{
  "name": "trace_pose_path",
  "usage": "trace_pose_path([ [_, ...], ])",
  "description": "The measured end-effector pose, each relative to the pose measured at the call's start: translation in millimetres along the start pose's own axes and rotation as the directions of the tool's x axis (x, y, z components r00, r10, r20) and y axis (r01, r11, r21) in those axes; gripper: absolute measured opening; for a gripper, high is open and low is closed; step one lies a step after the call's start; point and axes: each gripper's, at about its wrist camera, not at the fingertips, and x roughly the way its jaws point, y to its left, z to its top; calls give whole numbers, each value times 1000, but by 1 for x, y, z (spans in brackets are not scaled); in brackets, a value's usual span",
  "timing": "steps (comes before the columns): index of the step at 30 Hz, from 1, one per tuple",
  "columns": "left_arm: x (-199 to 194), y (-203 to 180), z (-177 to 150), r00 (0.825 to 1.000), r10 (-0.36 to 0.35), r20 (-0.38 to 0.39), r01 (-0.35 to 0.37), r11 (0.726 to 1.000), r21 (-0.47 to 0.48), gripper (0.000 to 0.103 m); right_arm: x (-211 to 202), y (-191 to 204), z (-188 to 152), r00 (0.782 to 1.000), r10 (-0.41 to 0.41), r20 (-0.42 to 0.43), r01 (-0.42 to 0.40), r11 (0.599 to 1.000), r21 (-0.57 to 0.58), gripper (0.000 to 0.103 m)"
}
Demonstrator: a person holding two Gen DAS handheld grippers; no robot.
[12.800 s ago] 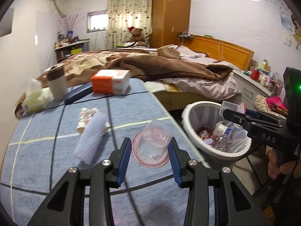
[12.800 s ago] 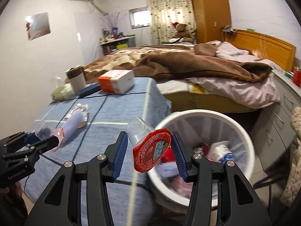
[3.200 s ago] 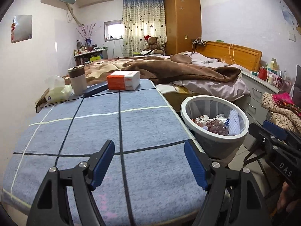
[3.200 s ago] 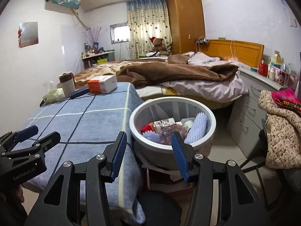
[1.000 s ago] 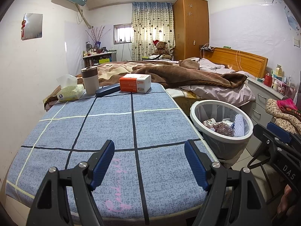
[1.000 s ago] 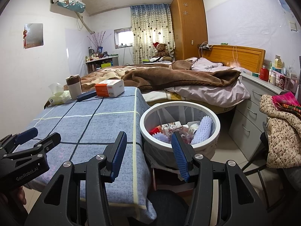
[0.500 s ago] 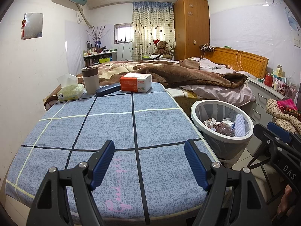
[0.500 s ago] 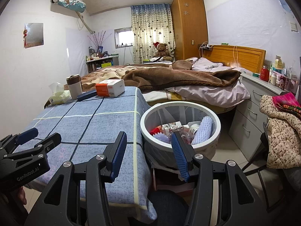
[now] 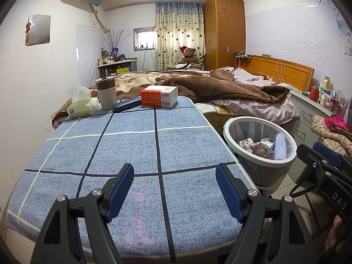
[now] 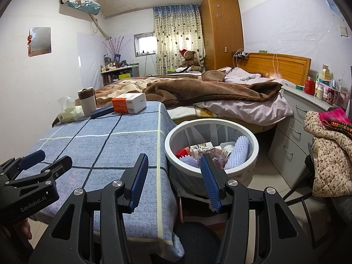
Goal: Collect trash
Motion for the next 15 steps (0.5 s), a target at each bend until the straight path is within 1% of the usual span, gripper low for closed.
trace_pose_path([
  [15,0,1,0,1000,-2,-1,2,1000,-2,78,0,1,1,1000,4,2,-4,1000,1,51],
])
